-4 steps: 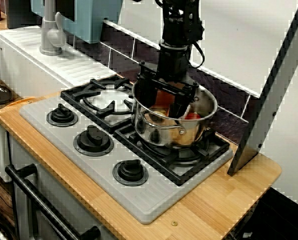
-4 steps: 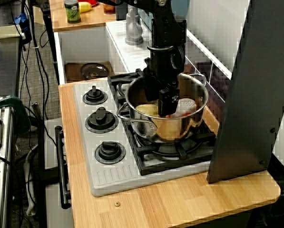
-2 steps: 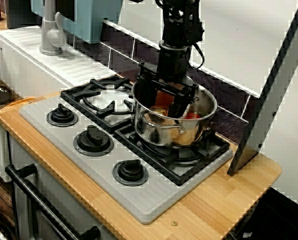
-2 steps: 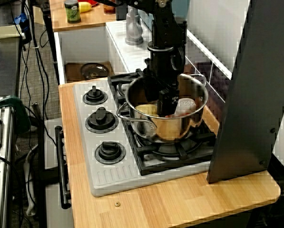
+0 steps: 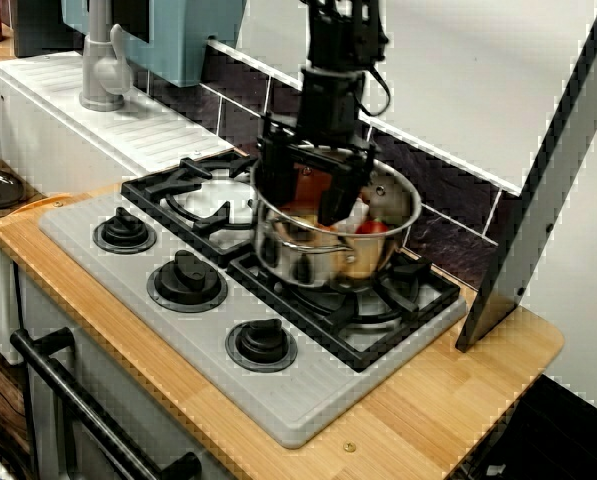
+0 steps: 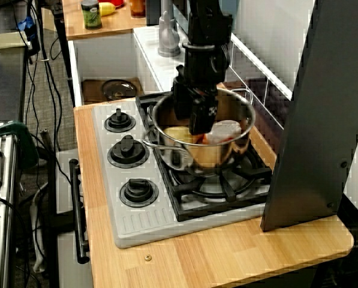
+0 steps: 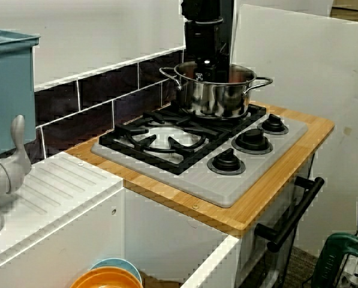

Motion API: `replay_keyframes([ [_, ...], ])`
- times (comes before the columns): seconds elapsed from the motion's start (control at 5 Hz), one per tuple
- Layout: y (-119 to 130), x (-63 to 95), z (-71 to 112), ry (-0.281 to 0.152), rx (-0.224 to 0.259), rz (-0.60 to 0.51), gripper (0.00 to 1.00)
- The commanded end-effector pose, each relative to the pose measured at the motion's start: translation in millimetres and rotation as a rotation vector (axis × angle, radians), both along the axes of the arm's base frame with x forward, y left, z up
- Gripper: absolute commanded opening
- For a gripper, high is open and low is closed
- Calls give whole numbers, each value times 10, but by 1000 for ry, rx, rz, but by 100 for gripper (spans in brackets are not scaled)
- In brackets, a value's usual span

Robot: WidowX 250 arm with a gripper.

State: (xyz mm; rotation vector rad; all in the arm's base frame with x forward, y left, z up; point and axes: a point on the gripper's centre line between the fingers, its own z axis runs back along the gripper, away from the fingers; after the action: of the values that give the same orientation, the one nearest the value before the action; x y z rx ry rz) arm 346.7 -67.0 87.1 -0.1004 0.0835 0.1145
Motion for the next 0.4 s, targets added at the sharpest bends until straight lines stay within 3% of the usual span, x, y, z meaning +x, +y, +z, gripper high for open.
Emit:
replay_keyframes([
  [0.0,102,39,222,-33,15,-18,0],
  [0.2,227,21,151,-24,47,-34,0],
])
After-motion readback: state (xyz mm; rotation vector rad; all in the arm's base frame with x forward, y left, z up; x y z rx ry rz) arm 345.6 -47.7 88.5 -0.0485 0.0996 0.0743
